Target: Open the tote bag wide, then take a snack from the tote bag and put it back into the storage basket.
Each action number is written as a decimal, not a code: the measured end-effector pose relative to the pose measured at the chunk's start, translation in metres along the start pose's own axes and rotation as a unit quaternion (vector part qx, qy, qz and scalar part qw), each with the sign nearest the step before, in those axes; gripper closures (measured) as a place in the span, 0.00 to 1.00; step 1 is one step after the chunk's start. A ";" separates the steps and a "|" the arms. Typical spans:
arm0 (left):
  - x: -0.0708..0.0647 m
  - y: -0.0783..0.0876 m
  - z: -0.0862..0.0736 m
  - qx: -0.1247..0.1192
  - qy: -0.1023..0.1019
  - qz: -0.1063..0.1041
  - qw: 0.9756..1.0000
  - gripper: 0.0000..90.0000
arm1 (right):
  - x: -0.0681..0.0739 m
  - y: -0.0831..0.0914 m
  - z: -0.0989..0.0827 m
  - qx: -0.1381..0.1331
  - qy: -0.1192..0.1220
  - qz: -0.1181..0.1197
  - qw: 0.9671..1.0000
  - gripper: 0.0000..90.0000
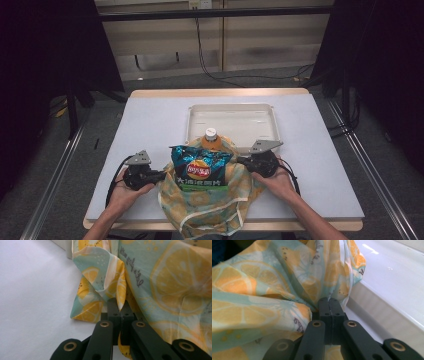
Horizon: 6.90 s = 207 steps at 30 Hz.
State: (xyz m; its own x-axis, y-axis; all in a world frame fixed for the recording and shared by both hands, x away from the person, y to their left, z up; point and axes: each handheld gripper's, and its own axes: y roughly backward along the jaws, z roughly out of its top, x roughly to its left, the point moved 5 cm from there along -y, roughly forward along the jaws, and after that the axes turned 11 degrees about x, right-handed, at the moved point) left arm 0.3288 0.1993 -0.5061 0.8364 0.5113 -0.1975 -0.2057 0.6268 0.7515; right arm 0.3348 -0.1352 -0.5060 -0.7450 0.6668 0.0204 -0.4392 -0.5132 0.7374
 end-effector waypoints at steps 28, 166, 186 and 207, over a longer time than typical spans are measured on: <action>-0.017 0.033 0.001 -0.084 0.011 0.000 0.996 0.75 | 0.004 0.042 0.004 -0.093 -0.023 0.013 0.995 0.60; -0.063 0.049 0.005 -0.168 -0.008 -0.021 0.985 0.12 | 0.088 0.133 0.081 -0.180 0.090 0.140 0.970 0.91; -0.059 0.044 0.004 -0.145 -0.011 0.016 0.989 0.08 | 0.074 0.154 0.118 -0.205 0.115 0.130 0.963 0.92; -0.045 0.045 0.002 -0.150 0.001 0.015 0.989 0.08 | 0.037 0.181 0.144 -0.246 0.091 0.127 0.957 0.92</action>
State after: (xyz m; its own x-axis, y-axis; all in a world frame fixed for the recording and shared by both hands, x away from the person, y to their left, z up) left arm 0.2824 0.2036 -0.4621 0.8264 0.5339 -0.1788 -0.3730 0.7570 0.5365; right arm 0.2999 -0.1250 -0.2744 -0.9145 0.4046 0.0063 -0.3819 -0.8681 0.3171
